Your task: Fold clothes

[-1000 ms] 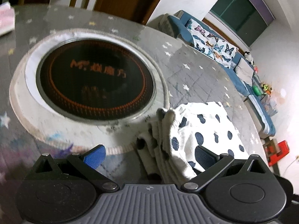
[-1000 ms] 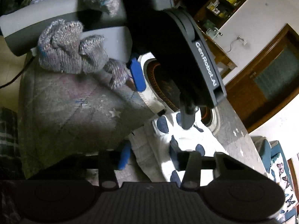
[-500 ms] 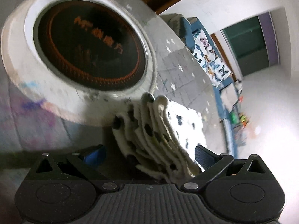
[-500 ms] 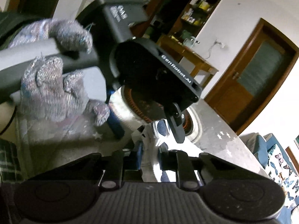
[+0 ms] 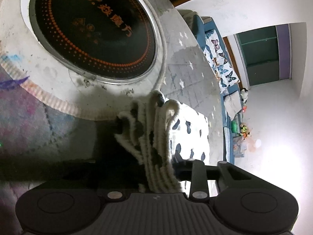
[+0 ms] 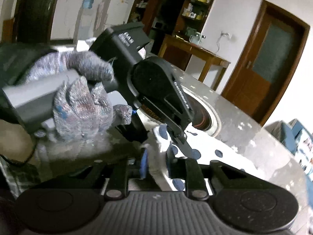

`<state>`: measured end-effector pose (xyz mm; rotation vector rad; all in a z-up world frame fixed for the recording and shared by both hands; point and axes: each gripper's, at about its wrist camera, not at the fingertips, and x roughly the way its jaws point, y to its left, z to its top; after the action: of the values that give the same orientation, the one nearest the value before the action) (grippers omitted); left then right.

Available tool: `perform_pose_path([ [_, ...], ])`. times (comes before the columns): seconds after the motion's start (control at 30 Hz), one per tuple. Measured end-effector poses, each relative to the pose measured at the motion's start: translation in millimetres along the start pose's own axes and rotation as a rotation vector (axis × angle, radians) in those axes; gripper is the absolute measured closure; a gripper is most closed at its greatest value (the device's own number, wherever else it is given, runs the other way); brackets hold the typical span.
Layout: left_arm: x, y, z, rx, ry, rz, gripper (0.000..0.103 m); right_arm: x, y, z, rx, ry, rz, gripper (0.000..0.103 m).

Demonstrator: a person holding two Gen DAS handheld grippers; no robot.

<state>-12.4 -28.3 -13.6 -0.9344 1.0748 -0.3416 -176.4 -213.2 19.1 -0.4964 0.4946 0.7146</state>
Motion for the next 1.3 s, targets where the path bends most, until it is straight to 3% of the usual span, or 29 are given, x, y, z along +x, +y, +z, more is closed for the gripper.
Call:
perform_pose_path([
  [0.13,-0.1,1.7,1.7,0.015,-0.004,-0.001,0.073,-20.3,-27.2,-6.1,0.144,-0.026,0.027,0.081],
  [0.27,-1.1,0.9,-1.5,0.029,-0.007,0.001,0.073,-21.1,-74.5,-13.7,0.295,-0.016,-0.028,0.079],
  [0.5,0.0,-2.0,-2.3,0.044,-0.010,0.007,0.073,28.1,-148.2,-32.2,0.462,0.056,-0.166,0.074],
  [0.73,0.9,-5.5,-2.2,0.075,-0.005,0.019,0.073,74.1,-192.1,-51.7,0.579,0.135,-0.213,0.074],
  [0.9,1.8,-9.2,1.2,0.089,-0.002,0.036,0.073,61.6,-216.7,-58.3,0.646,0.122,-0.275,0.067],
  [1.07,2.5,-12.7,4.3,0.113,-0.006,0.054,0.073,29.9,-230.7,-81.4,0.721,0.144,-0.272,0.066],
  [1.3,3.9,-17.0,5.1,0.143,-0.004,0.072,0.073,-10.1,-183.4,-106.1,0.674,0.150,-0.213,0.063],
])
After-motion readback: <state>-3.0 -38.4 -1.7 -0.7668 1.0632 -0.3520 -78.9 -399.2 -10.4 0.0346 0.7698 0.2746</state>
